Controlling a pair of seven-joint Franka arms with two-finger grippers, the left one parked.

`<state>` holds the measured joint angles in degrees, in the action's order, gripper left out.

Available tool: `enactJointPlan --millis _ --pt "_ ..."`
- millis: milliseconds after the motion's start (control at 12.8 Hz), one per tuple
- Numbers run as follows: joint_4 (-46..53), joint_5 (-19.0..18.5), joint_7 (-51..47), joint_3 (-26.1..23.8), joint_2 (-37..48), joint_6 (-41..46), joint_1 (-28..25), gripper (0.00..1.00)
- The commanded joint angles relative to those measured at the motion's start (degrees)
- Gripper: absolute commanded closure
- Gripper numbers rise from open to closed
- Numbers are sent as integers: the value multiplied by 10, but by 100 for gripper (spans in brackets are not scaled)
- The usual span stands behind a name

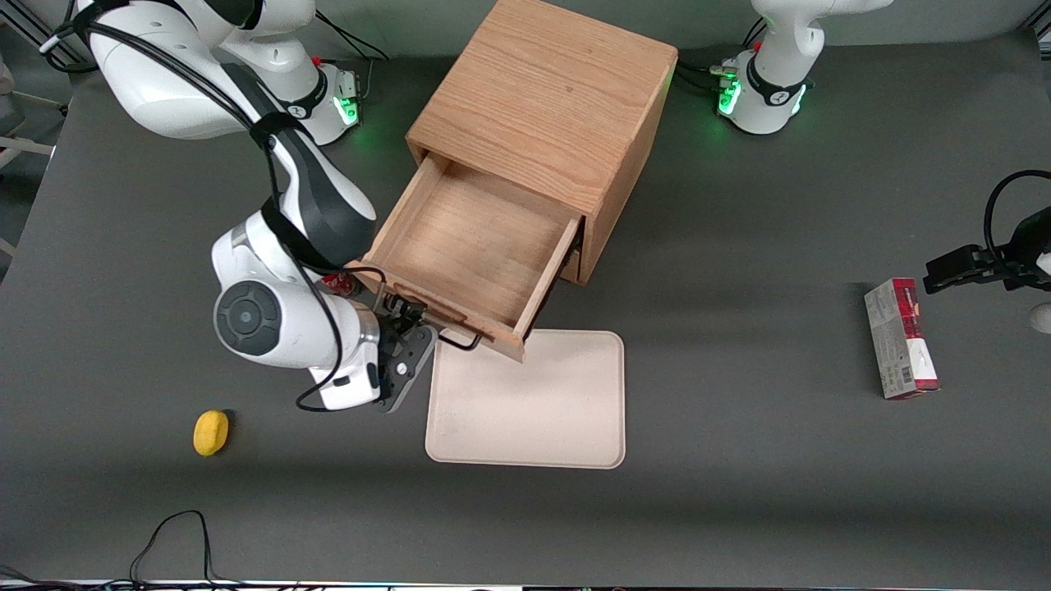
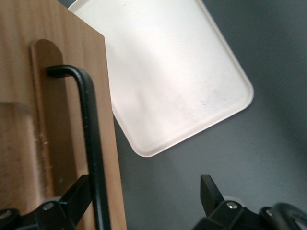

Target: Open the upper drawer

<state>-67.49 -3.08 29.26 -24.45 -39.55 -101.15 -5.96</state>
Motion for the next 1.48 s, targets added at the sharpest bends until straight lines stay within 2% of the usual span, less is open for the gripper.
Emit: enactJointPlan --millis 0,156,234,312,390,545,623,779,935,1091,1247,1403 --pt "32 -14 4 18 6 9 -8 0" --pt "57 -30 5 37 37 12 -7 0" --pt "61 -26 16 56 52 12 -6 0" --pt "62 -6 29 73 60 1 5 0" --pt "61 34 35 87 77 5 10 0" --pt "5 105 3 196 148 57 7 0" --pt "-46 124 -43 217 185 66 9 0" --pt "-143 121 -143 240 262 64 9 0" --pt "-264 101 -249 242 359 48 12 0" --pt "-411 85 -278 242 485 -4 18 0" --pt "-438 59 -293 242 539 30 23 0" --pt "-422 44 -294 243 541 76 36 0"
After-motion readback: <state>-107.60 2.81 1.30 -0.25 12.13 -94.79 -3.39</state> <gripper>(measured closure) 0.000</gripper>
